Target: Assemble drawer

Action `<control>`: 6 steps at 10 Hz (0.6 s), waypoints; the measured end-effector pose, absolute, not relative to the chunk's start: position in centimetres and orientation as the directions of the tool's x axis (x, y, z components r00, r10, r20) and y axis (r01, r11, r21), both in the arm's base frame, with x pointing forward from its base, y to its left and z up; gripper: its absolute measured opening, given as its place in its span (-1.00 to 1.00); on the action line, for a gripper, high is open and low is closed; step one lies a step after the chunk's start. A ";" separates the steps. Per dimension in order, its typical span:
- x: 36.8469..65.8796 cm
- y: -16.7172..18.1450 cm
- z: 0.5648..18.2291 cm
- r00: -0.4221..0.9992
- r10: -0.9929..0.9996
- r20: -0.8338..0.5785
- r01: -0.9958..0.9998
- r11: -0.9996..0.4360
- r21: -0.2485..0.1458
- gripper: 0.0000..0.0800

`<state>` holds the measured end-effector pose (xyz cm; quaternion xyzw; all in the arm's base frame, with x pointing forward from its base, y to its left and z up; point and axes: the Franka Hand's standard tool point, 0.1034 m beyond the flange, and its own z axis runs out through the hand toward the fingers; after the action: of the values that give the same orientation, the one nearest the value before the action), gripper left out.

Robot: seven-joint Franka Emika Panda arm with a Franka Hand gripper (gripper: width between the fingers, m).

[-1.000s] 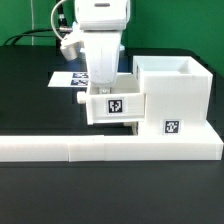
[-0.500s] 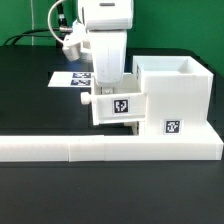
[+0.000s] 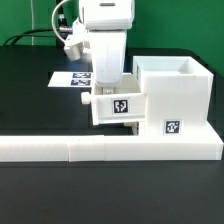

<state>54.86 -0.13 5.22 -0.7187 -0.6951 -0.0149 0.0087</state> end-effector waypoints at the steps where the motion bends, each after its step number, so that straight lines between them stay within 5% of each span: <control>1: 54.9 0.0 5.2 0.026 0.999 0.033 1.000 -0.027 0.009 -0.89; 6: 55.1 0.8 5.4 0.027 1.000 -0.004 0.999 -0.027 0.019 -0.89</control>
Offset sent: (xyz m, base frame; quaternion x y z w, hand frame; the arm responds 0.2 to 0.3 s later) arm 0.0162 0.0263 -0.0015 -0.0311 -0.0425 -0.1003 0.9936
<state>55.12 0.82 5.37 -0.7167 -0.6974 -0.0052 -0.0081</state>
